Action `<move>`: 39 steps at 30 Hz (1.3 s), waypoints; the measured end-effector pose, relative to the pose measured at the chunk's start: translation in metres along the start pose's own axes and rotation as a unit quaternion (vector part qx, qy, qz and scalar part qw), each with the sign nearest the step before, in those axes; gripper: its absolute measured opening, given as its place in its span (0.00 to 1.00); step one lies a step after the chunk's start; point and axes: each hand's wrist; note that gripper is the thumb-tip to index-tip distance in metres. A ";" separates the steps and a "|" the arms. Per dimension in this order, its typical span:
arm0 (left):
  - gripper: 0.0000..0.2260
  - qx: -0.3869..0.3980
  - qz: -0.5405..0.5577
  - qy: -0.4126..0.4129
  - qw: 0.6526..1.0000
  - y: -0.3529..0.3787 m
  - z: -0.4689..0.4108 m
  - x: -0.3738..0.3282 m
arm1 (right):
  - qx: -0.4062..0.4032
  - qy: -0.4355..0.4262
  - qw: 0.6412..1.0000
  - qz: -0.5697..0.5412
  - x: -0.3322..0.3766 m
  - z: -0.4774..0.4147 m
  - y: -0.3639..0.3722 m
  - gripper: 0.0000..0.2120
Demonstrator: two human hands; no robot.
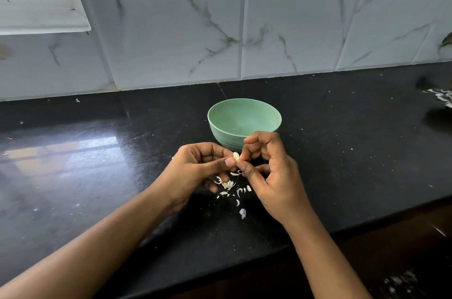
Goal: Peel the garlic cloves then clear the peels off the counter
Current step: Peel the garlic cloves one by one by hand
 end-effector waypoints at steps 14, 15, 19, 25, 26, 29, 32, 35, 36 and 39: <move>0.08 -0.049 0.047 -0.027 0.997 -0.001 -0.002 0.000 | -0.052 0.073 0.996 0.010 -0.007 0.000 0.002 0.07; 0.08 -0.046 0.052 -0.027 0.997 0.000 -0.001 0.001 | -0.053 0.074 0.996 0.016 -0.006 0.000 0.002 0.07; 0.08 -0.034 0.059 -0.033 0.997 0.000 -0.002 0.003 | -0.056 0.084 0.994 0.033 -0.005 0.001 0.003 0.04; 0.11 -0.046 0.028 -0.017 0.998 0.001 -0.003 0.005 | -0.051 0.072 0.994 0.071 -0.010 0.002 0.005 0.02; 0.11 -0.052 0.025 -0.011 0.998 0.001 -0.003 0.005 | -0.049 0.055 0.993 0.088 -0.010 0.002 0.005 0.02; 0.10 -0.060 0.024 -0.010 0.998 0.000 -0.004 0.004 | -0.045 0.015 0.991 0.128 -0.007 0.003 0.007 0.04; 0.09 -0.056 0.020 -0.011 0.998 0.001 -0.004 0.005 | -0.042 0.022 0.991 0.129 -0.007 0.003 0.008 0.06; 0.09 -0.053 0.016 -0.015 0.998 0.001 -0.004 0.006 | -0.033 0.069 0.992 0.096 -0.009 0.003 0.007 0.04; 0.09 -0.052 0.016 -0.019 0.998 0.001 -0.004 0.006 | -0.030 0.081 0.992 0.087 -0.010 0.003 0.007 0.03; 0.08 -0.049 0.028 -0.031 0.998 0.000 -0.004 0.006 | -0.027 0.115 0.992 0.044 -0.009 0.002 0.006 0.06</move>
Point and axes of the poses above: each hand's wrist, its own z-axis away from the middle knuckle, its own y-axis out of the palm, x = y × z, and after that the axes turned 8 degrees about -x, right-handed
